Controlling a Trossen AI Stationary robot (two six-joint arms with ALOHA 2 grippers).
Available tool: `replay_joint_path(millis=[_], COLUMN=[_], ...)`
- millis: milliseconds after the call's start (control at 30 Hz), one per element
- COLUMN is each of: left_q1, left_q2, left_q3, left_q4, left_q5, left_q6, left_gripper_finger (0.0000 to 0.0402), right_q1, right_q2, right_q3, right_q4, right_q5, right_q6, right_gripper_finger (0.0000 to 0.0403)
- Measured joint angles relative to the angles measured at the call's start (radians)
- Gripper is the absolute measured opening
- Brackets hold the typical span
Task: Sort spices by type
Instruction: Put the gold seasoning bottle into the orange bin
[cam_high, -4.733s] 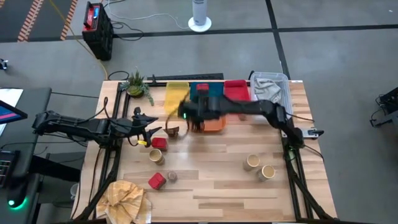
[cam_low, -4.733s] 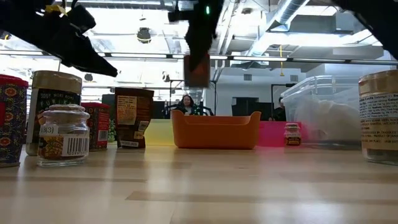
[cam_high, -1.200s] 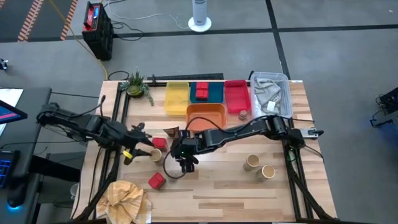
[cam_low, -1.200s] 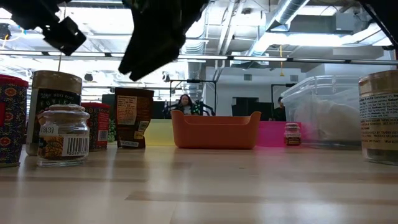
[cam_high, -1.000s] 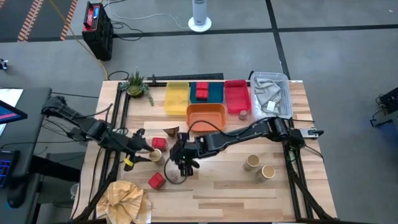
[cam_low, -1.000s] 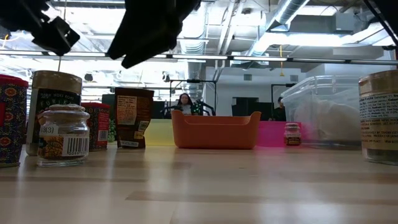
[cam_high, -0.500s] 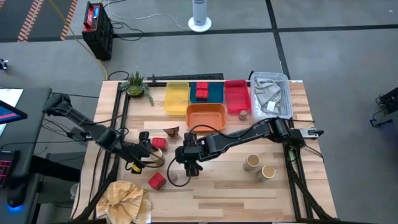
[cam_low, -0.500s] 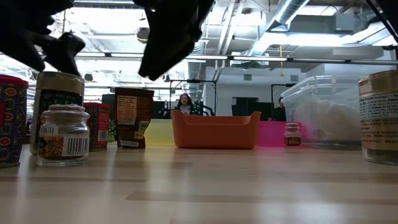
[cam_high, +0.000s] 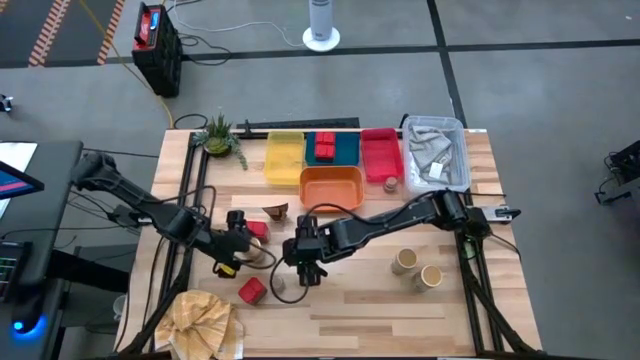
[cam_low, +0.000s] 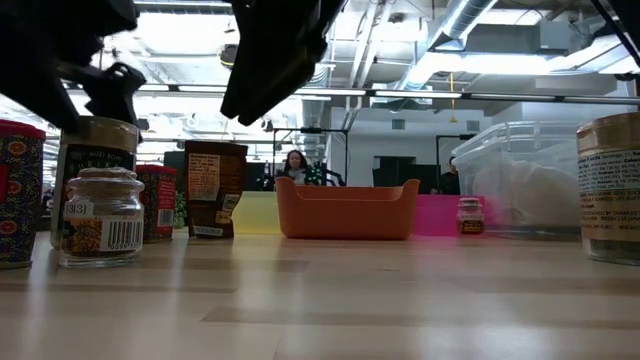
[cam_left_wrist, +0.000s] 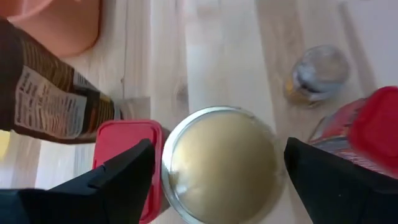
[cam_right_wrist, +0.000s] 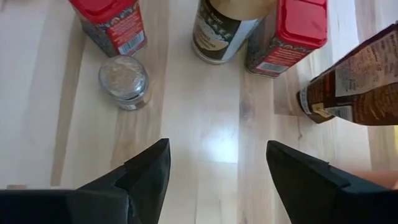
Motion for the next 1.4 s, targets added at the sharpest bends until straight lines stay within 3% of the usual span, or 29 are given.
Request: replay_joint_path(millis=[233, 467, 733, 1000, 1167, 1233, 1400], left_q1=[0.016, 0.016, 0.034, 0.116, 0.222, 0.273, 0.418], left_q2=[0.049, 0.051, 0.053, 0.042, 0.042, 0.042, 0.052], left_q3=[0.000, 0.000, 0.053, 0.169, 0.169, 0.169, 0.169], left_q4=[0.032, 0.039, -0.001, 0.123, 0.150, 0.182, 0.318], left_q5=[0.019, 0.022, 0.051, 0.049, 0.046, 0.055, 0.184], left_q6=[0.035, 0.052, 0.050, 0.225, 0.318, 0.352, 0.412], left_gripper_finger=[0.0338, 0.0268, 0.0268, 0.0268, 0.0268, 0.0268, 0.0268], right_q1=[0.011, 0.018, 0.015, -0.014, -0.018, -0.013, -0.010], right_q2=[0.000, 0.000, -0.025, -0.042, -0.097, -0.168, -0.397], right_q3=[0.000, 0.000, 0.000, -0.014, -0.144, -0.229, -0.494], right_q4=[-0.007, -0.025, -0.162, -0.241, -0.194, -0.138, 0.091], right_q5=[0.000, 0.028, 0.087, 0.088, 0.087, 0.101, 0.157], right_q6=[0.035, 0.039, 0.070, 0.084, 0.115, 0.141, 0.168], right_gripper_finger=[0.0292, 0.0292, 0.0292, 0.0291, 0.0290, 0.0290, 0.0290])
